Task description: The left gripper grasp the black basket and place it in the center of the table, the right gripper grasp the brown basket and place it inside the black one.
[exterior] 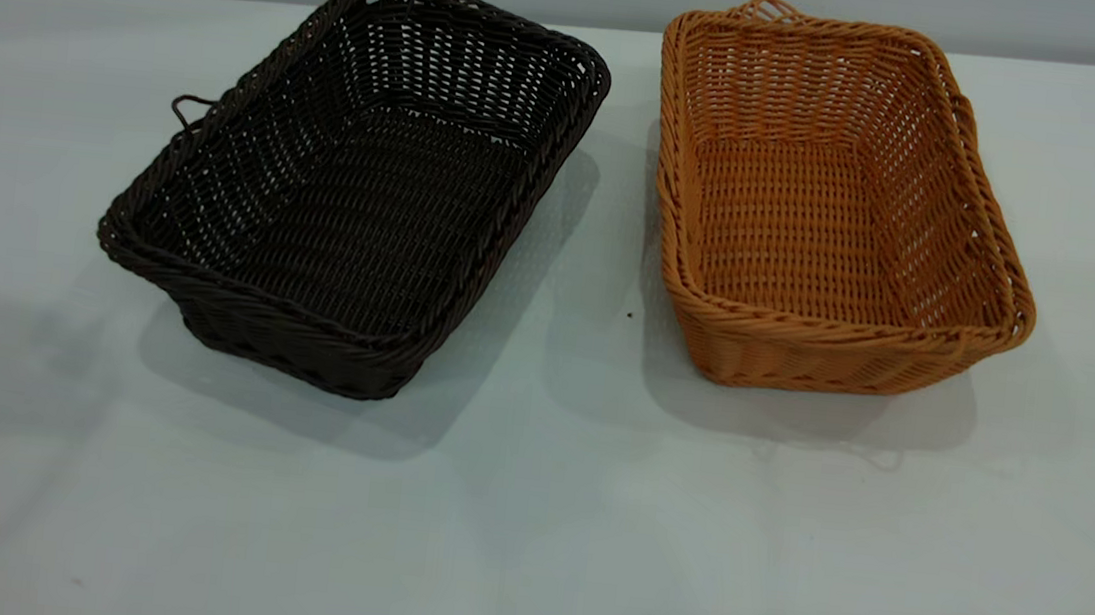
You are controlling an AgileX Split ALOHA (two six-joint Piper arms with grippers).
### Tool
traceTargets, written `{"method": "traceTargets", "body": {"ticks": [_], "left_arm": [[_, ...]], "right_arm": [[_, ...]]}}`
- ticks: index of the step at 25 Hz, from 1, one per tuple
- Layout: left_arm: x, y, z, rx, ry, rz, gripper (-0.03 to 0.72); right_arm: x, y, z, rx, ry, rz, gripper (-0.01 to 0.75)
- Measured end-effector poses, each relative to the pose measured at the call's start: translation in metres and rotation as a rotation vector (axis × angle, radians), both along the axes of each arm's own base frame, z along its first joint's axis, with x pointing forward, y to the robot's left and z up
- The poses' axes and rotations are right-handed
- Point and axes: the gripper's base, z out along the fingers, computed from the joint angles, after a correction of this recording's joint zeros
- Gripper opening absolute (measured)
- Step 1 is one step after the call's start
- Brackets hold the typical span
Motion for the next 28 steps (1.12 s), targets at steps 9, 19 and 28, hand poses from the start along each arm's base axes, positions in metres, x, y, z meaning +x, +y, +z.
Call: {"method": "traceTargets", "body": {"ticks": [9, 19, 28], "left_arm": [[0.108, -0.041, -0.071, 0.063, 0.127, -0.15, 0.458], [0.163, -0.065, -0.159, 0.086, 0.262, -0.206, 0.458], [0.181, -0.074, -0.219, 0.131, 0.338, -0.248, 0.458]], "right_arm": [[0.028, 0.005, -0.012, 0.036, 0.13, -0.009, 0.582], [0.046, 0.008, -0.02, 0.069, 0.167, -0.028, 0.582], [0.073, 0.013, -0.045, 0.103, 0.329, -0.06, 0.582]]}}
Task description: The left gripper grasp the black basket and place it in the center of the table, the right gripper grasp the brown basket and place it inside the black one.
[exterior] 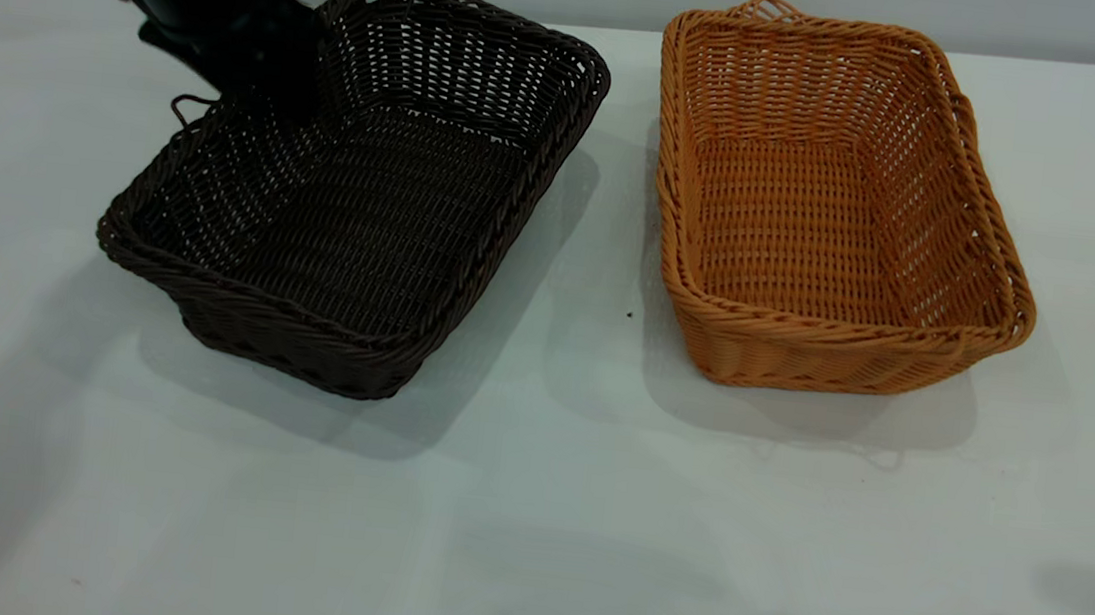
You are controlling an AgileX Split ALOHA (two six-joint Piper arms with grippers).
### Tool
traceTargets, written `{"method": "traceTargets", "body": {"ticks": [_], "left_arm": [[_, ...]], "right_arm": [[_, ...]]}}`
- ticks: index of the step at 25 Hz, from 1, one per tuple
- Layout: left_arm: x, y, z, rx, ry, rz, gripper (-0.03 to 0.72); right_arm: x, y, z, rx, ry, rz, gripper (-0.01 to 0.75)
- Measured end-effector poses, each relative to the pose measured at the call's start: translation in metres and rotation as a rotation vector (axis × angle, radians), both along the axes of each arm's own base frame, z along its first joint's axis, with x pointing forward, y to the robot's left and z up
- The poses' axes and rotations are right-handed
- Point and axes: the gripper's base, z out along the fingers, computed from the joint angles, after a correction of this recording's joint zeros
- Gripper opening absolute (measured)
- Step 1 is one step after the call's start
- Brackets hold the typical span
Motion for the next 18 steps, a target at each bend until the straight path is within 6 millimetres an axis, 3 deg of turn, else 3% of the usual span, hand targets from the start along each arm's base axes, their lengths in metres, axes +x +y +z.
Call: {"method": "traceTargets", "body": {"ticks": [4, 6, 8, 11, 18], "left_arm": [[0.005, 0.0, -0.017, 0.008, 0.005, -0.002, 0.448], [0.007, 0.0, -0.025, 0.011, 0.009, 0.0, 0.399], [0.008, 0.0, -0.033, 0.013, 0.008, 0.003, 0.305], [0.01, -0.001, -0.033, 0.006, -0.013, 0.019, 0.102], [0.025, -0.003, -0.017, 0.01, -0.088, -0.012, 0.083]], "right_arm": [[0.015, 0.003, -0.016, 0.027, 0.075, -0.02, 0.582], [0.022, 0.005, -0.025, 0.046, 0.105, -0.032, 0.582], [0.031, 0.008, -0.034, 0.076, 0.138, -0.051, 0.582], [0.047, 0.014, -0.047, 0.124, 0.189, -0.069, 0.582], [0.097, 0.032, -0.082, 0.29, 0.37, -0.161, 0.582]]}}
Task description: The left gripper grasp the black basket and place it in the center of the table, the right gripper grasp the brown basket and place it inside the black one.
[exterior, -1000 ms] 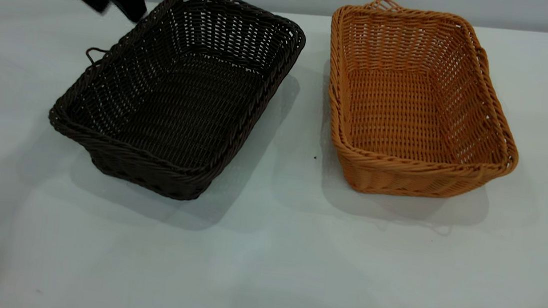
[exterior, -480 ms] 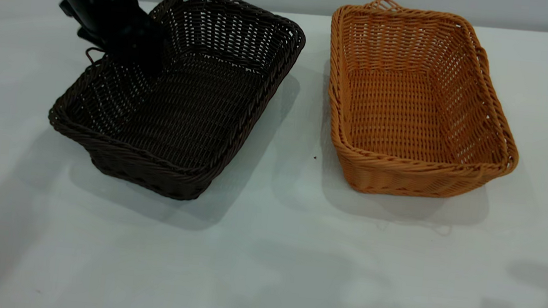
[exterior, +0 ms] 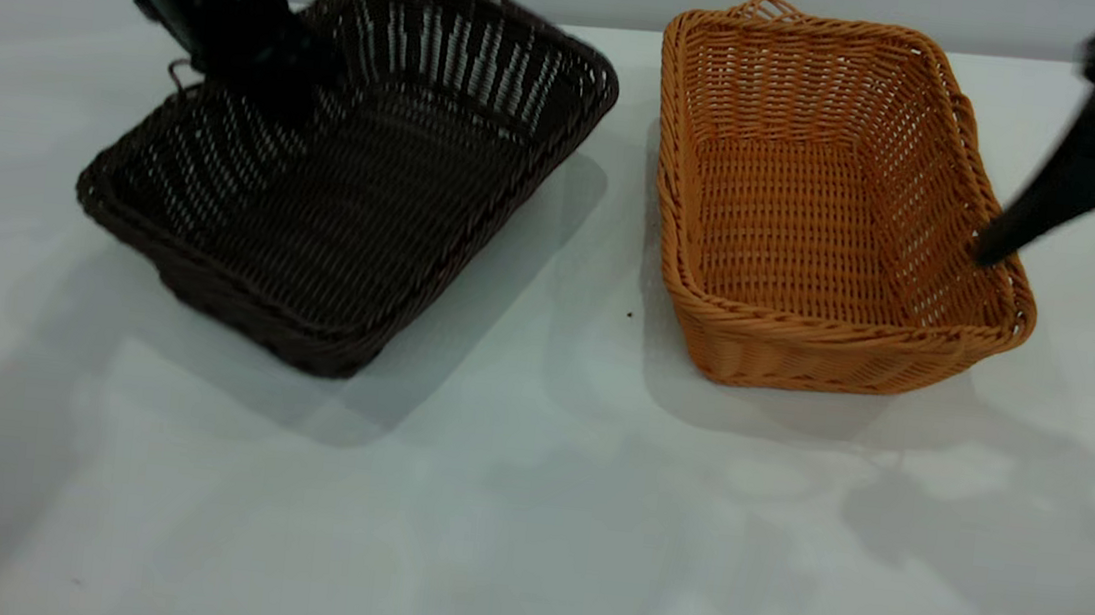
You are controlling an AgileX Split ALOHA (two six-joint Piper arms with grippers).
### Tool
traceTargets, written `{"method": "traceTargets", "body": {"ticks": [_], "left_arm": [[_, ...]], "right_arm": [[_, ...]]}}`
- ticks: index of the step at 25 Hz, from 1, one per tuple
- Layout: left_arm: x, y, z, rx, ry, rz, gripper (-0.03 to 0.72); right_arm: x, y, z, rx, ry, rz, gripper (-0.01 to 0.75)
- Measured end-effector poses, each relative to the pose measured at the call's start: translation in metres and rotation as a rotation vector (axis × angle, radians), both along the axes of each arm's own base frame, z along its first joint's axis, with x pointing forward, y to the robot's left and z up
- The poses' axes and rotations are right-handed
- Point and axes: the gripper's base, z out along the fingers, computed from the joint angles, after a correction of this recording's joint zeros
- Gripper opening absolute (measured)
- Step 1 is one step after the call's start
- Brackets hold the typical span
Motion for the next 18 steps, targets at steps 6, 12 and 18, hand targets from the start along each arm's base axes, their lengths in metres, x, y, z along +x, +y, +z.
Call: {"method": "traceTargets", "body": {"ticks": [6, 12, 18], "left_arm": [[0.02, -0.002, 0.036, -0.014, -0.151, 0.002, 0.082], [0.025, -0.003, 0.049, -0.021, -0.194, 0.003, 0.081], [0.025, -0.003, 0.048, -0.02, -0.189, 0.002, 0.081]], "right_arm": [[0.024, 0.013, -0.045, 0.162, 0.233, -0.204, 0.582], [0.055, 0.02, -0.08, 0.238, 0.289, -0.351, 0.579], [0.073, 0.019, -0.108, 0.22, 0.305, -0.401, 0.489]]}}
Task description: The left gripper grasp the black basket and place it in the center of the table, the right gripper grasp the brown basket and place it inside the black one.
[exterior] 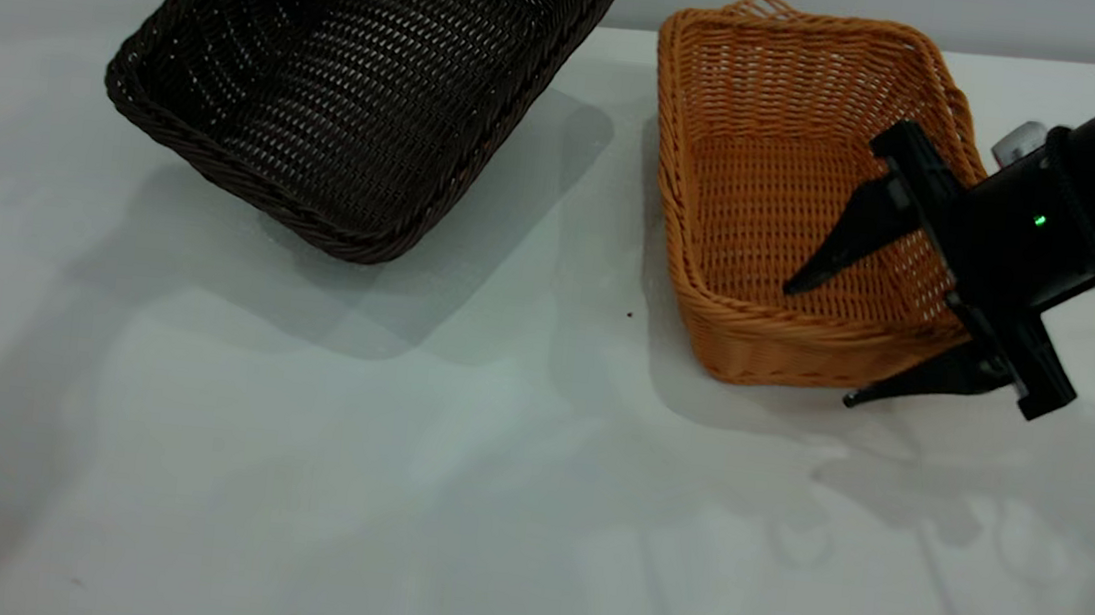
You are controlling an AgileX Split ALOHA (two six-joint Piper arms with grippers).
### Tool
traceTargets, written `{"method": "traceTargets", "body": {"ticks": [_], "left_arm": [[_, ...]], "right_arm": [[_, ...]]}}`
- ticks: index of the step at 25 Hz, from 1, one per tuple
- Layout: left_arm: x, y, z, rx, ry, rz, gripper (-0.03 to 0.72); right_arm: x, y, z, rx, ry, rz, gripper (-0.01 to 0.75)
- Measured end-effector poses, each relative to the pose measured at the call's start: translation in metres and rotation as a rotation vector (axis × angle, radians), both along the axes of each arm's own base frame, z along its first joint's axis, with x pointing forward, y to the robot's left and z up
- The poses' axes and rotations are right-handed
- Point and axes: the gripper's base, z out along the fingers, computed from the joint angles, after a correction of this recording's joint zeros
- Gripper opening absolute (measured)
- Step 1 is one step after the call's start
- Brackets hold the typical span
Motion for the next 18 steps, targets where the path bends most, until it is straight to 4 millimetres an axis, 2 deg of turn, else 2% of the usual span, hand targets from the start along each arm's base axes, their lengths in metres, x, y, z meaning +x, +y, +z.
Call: {"method": "traceTargets", "body": {"ticks": [3, 5, 7, 10, 13, 16, 18], "left_arm": [[0.0, 0.0, 0.0, 0.002, -0.001, -0.003, 0.081], [0.0, 0.0, 0.0, 0.01, -0.004, -0.014, 0.081], [0.0, 0.001, 0.0, 0.028, -0.012, -0.036, 0.081], [0.001, 0.001, 0.001, 0.053, -0.025, -0.069, 0.081], [0.0, 0.0, 0.001, 0.076, -0.023, -0.111, 0.081], [-0.006, -0.01, -0.002, 0.127, 0.006, -0.221, 0.081], [-0.015, -0.027, -0.004, 0.166, 0.041, -0.348, 0.081]], "right_arm": [[0.003, -0.001, -0.007, -0.017, 0.003, -0.019, 0.309], [0.006, -0.005, -0.008, -0.042, -0.014, -0.038, 0.156], [0.011, -0.015, -0.007, -0.052, -0.036, -0.078, 0.082], [0.019, -0.04, -0.005, -0.054, -0.092, -0.089, 0.07], [0.029, -0.079, 0.008, -0.055, -0.187, -0.118, 0.069], [0.044, -0.117, 0.04, -0.061, -0.336, -0.144, 0.069], [0.05, -0.136, 0.061, -0.049, -0.415, -0.135, 0.069]]}}
